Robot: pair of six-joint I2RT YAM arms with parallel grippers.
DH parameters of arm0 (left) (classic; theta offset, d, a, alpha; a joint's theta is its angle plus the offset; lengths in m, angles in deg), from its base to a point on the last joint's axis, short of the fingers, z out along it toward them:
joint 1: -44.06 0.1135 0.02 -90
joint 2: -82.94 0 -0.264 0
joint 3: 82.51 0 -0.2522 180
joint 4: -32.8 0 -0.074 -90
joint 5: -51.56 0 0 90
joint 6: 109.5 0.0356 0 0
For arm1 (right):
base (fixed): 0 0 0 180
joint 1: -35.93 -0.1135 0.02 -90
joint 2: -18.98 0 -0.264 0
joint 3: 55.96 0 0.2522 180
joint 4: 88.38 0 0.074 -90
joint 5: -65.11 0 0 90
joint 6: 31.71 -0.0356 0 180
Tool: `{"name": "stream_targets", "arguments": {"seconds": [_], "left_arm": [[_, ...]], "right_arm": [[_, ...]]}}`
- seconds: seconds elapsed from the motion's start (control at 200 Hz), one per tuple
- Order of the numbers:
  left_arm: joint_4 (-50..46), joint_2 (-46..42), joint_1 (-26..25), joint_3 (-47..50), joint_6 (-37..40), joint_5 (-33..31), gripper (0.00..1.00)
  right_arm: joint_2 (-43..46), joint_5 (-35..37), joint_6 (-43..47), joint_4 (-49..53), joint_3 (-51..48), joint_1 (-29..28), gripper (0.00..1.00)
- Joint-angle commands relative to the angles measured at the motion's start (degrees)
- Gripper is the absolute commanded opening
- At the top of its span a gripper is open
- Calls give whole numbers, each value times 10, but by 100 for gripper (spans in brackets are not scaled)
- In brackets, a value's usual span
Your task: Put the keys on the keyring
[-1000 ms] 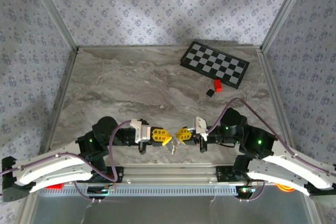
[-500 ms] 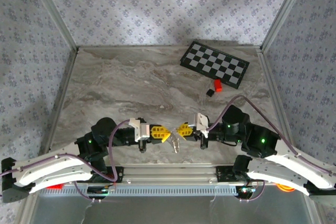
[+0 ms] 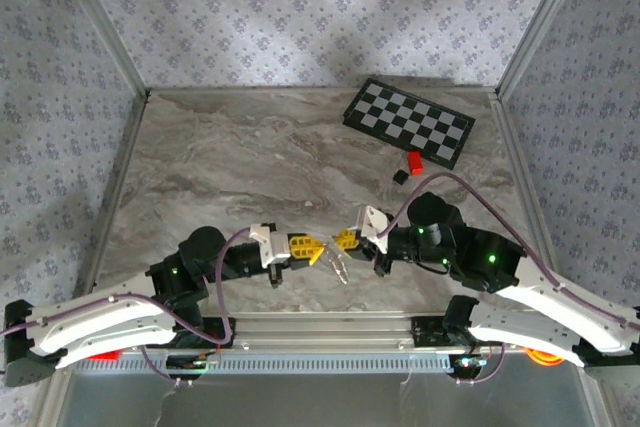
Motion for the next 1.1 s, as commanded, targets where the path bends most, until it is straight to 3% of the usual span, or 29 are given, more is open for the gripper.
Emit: {"name": "stream_targets", "arguments": {"seconds": [0.0, 0.425, 1.094], "left_arm": [[14, 3, -1, 6, 8, 8, 0], [36, 13, -1, 36, 7, -79, 4], [36, 31, 0, 56, -24, -151, 28]], "right_arm": [[-2, 54, 2, 17, 26, 12, 0], [-54, 104, 3, 53, 63, 16, 0], [-112, 114, 4, 83, 82, 20, 0]]}}
